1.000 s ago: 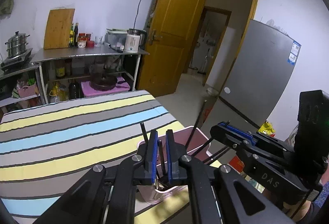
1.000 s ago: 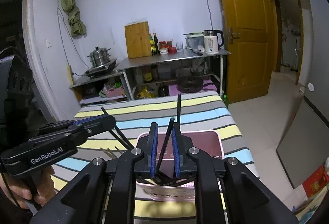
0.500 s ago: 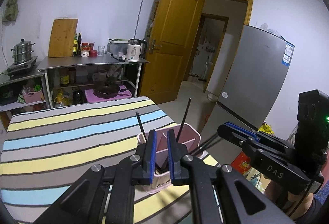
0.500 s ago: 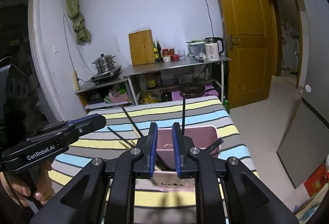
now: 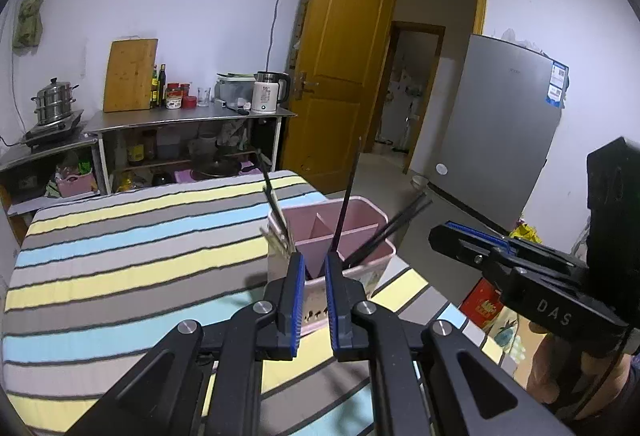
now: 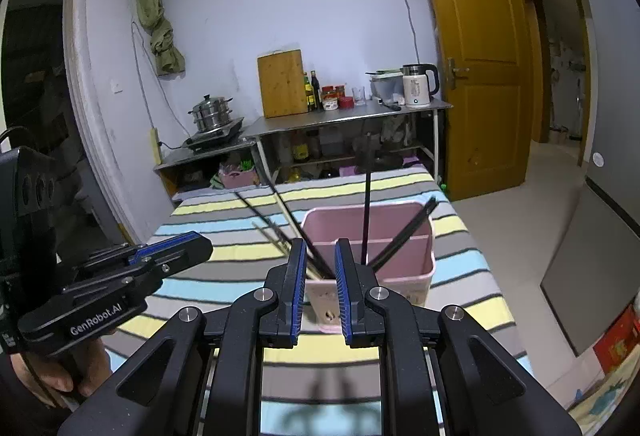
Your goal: Organize utensils
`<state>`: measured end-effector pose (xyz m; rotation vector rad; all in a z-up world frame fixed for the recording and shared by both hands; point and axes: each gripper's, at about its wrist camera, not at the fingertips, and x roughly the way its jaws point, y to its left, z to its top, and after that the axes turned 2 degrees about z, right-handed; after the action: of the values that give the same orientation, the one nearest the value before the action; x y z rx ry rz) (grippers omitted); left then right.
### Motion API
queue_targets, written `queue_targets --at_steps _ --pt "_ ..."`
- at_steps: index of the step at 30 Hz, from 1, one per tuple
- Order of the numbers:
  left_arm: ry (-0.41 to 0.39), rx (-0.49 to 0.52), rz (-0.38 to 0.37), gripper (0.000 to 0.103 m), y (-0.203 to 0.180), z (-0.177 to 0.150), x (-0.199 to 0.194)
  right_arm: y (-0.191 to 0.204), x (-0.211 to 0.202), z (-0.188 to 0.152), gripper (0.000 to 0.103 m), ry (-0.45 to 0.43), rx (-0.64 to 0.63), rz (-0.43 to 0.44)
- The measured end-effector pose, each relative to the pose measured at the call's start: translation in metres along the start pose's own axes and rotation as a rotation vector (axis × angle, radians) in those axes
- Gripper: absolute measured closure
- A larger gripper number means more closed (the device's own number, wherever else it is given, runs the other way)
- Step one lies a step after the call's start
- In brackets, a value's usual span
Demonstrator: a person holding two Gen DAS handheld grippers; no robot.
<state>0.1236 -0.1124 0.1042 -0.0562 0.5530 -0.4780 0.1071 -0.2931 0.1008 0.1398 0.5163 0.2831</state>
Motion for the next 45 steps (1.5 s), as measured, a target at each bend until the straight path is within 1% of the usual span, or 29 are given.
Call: queue_targets --at_steps 3,7,10,16,45 --pt "0.013 -0.002 0.0 0.094 0.001 -0.011 0.001 0.0 -0.002 -0.009 0.088 0.008 0.001 -0.002" --pt "0.027 0.005 0.019 0.094 0.0 -0.026 0.002 0.001 -0.004 -0.021 0.088 0.018 -0.003 -0.01" --pt "0.023 0.007 0.033 0.094 0.0 -0.036 0.001 0.001 -0.005 -0.029 0.088 0.025 -0.011 -0.017" --pt "0.001 0.007 0.034 0.094 0.0 -0.048 -0.003 0.002 -0.008 -0.043 0.088 0.031 -0.019 -0.032" --pt "-0.005 0.036 0.034 0.094 -0.008 -0.05 -0.002 0.0 -0.006 -0.048 0.088 0.046 -0.006 -0.034"
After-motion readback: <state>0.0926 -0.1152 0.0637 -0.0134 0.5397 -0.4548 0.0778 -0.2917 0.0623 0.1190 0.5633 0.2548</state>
